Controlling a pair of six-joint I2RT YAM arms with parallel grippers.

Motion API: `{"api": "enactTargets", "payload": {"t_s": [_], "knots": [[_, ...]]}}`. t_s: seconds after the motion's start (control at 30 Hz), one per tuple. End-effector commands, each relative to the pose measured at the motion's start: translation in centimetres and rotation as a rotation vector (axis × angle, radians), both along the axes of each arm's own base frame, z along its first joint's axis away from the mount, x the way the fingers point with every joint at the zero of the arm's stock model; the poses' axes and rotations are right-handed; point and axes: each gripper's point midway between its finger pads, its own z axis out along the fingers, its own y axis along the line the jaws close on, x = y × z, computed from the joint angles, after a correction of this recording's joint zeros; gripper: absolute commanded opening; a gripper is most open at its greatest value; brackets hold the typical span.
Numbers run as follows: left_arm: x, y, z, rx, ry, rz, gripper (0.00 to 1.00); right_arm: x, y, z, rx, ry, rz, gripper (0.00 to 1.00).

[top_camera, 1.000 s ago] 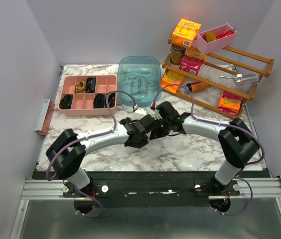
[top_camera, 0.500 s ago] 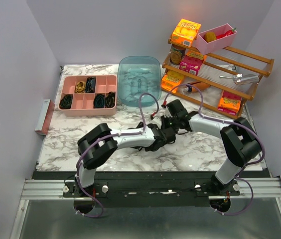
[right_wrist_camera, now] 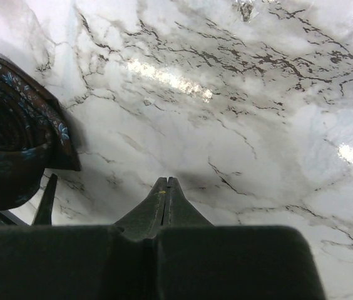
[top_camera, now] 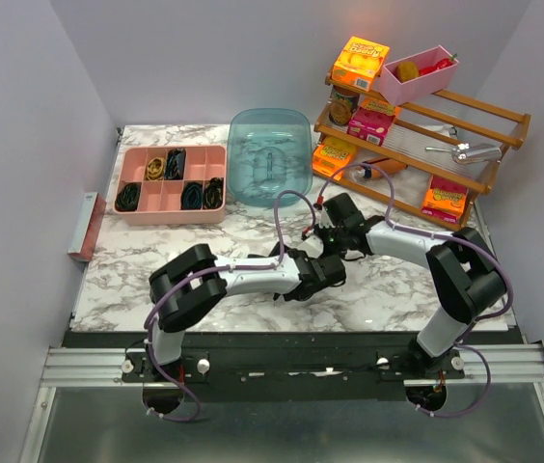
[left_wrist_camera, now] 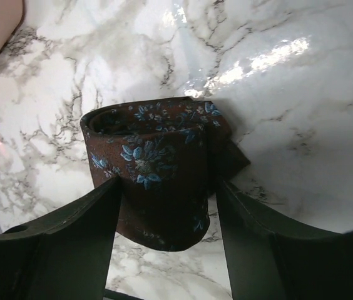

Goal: Roll the ties
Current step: Roll the tie at the center of the board.

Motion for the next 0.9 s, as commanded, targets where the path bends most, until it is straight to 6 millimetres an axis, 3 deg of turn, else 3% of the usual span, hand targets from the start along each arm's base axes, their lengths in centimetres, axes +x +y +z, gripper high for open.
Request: {"api": "enactTargets", "payload": {"t_s": [0.0,0.17,0.5,0.67,0.73,0.77,0.8,0.87], "knots": [[-0.7,-3.3,0.0,-0.194,0.043,-0.032,0.73,0.0,-0.5,0.2,-0.006,-0.017,0.001,0.00],[-0.7,-4.7,2.3,-0.337,0.024,-0.055,0.79,0.2,-0.3,1.0,0.005,-0.039,0.016,0.01],[1.1,-2.8,6.7,-0.521,-0.022,-0.011,0.85,0.9,1.9,5.2,0.099,-0.110,0.068,0.00],[2.9,-0.8,7.6,-0.708,-0.014,0.052,0.88,0.3,4.7,7.6,0.144,-0.145,0.133,0.00],[2.2,-0.3,7.5,-0.797,0.030,0.043,0.89,-0.1,5.8,7.9,0.156,-0.149,0.157,0.00],[3.3,0.2,8.0,-0.858,0.006,0.065,0.95,-0.5,6.8,8.3,0.168,-0.154,0.179,0.01],[2.3,0.4,7.8,-0.913,0.047,0.044,0.96,-0.7,7.3,8.4,0.174,-0.152,0.188,0.00],[3.6,1.4,8.3,-1.009,0.026,0.076,0.99,-1.2,8.4,8.1,0.177,-0.137,0.211,0.01]]}}
